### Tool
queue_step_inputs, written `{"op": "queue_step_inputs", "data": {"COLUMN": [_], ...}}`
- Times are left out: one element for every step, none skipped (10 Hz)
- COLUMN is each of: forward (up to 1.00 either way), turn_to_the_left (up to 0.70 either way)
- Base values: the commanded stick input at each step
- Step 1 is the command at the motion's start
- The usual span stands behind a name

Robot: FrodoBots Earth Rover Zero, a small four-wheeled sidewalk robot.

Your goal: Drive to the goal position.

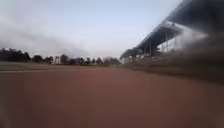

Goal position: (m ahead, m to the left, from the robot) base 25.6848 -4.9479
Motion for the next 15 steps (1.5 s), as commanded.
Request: {"op": "queue_step_inputs", "data": {"forward": [0.70,0.70,0.70,0.70,0.70,0.70,0.70,0.70,0.70,0.70,0.70,0.70,0.70,0.70,0.70], "turn_to_the_left": [0.00,0.00,0.00,0.00,0.00,0.00,0.00,0.00,0.00,0.00,0.00,0.00,0.00,0.00,0.00]}}
